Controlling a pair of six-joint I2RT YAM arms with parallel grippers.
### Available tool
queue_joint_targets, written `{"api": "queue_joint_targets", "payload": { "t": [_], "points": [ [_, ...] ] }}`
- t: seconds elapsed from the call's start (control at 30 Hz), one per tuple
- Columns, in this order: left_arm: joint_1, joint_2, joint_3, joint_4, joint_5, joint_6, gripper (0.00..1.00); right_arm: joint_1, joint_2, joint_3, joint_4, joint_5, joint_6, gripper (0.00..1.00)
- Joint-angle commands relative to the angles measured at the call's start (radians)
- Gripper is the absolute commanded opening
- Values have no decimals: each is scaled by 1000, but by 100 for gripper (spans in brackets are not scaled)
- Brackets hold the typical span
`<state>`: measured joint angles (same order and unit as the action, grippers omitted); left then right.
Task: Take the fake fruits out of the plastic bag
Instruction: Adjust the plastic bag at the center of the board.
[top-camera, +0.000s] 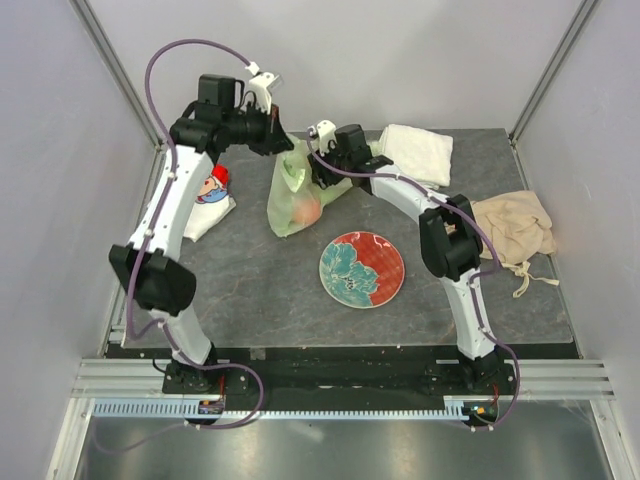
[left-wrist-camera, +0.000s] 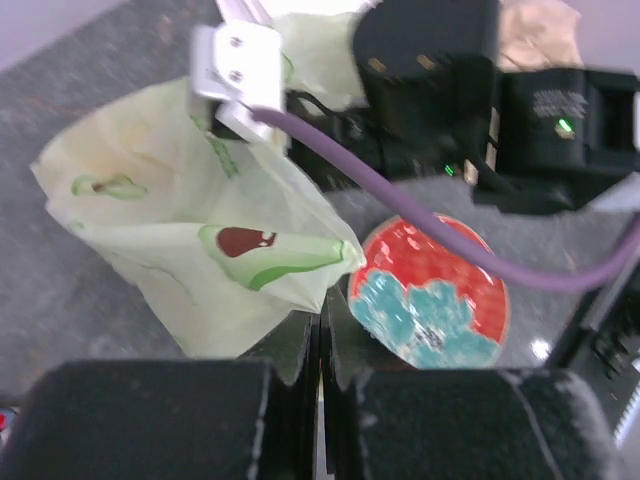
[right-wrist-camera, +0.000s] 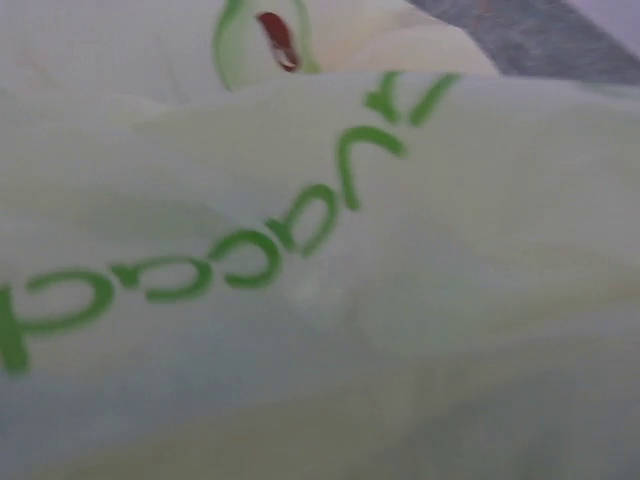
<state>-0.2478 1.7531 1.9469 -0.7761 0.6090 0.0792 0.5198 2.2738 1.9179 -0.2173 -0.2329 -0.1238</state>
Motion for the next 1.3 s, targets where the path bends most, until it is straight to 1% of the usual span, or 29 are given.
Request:
{"api": "queue_joint_targets", "payload": {
  "t": [0.0, 0.03, 0.13, 0.2, 0.27, 0.33, 0.37, 0.4, 0.47, 0.5, 0.57, 0.6, 0.67, 0.7, 0.77, 0.8, 0.83, 0.97, 1.03, 1.07, 1.17, 1.27],
  "points": [
    [34, 138, 234, 38, -8, 82, 2, -64, 39, 75, 64, 257, -71, 56],
    [45, 210, 347, 38, -14, 83, 2, -76, 32, 76, 70, 268, -76, 56],
    [54, 295, 542, 60, -18, 97, 2, -121, -2, 78, 70, 270, -86, 55],
    [50, 318, 570, 122, -2, 99, 2, -145, -32, 44, 59, 245, -94, 54],
    [35, 322, 578, 144, 9, 114, 2, -156, -97, 3, 29, 117, -79, 52],
    [15, 325, 575, 144, 18, 122, 2, -150, -179, -94, 10, 25, -70, 49],
    [10, 325, 567, 146, 34, 119, 2, -138, -207, -135, 10, -35, -63, 48],
    [7, 324, 560, 141, 40, 114, 2, -100, -236, -211, 12, -40, -68, 48],
    [-4, 310, 523, 106, 63, 114, 2, -51, -315, -278, 10, -69, -76, 47],
    [-4, 277, 502, 92, 69, 113, 2, -5, -336, -328, 13, -88, -65, 46],
    [-4, 228, 393, 52, 68, 122, 2, 34, -396, -365, 18, -118, -47, 45],
    [-2, 157, 304, 38, 60, 128, 2, 61, -436, -390, 18, -143, -27, 45],
    [1, 71, 204, 9, 28, 146, 2, 74, -470, -411, 19, -178, -7, 46],
    [7, -16, 96, 5, 15, 154, 2, 80, -493, -415, 19, -193, 1, 46],
    [13, -107, -7, -14, -21, 186, 2, 75, -510, -412, 16, -168, 1, 46],
    [19, -145, -93, -23, -29, 197, 2, 69, -513, -405, 12, -155, -5, 46],
    [19, -217, -129, -32, -41, 215, 2, 62, -511, -396, 0, -160, -13, 46],
    [19, -328, -284, -107, -54, 223, 2, 17, -485, -315, -56, -203, -60, 45],
    [21, -387, -336, -124, -63, 240, 2, 13, -484, -309, -60, -203, -80, 44],
    [21, -408, -391, -129, -69, 246, 2, 13, -471, -304, -59, -203, -91, 44],
    [21, -464, -471, -130, -84, 249, 1, 14, -435, -287, -62, -235, -77, 43],
    [22, -475, -519, -130, -71, 234, 2, 22, -396, -290, -65, -295, -73, 40]
  ]
}}
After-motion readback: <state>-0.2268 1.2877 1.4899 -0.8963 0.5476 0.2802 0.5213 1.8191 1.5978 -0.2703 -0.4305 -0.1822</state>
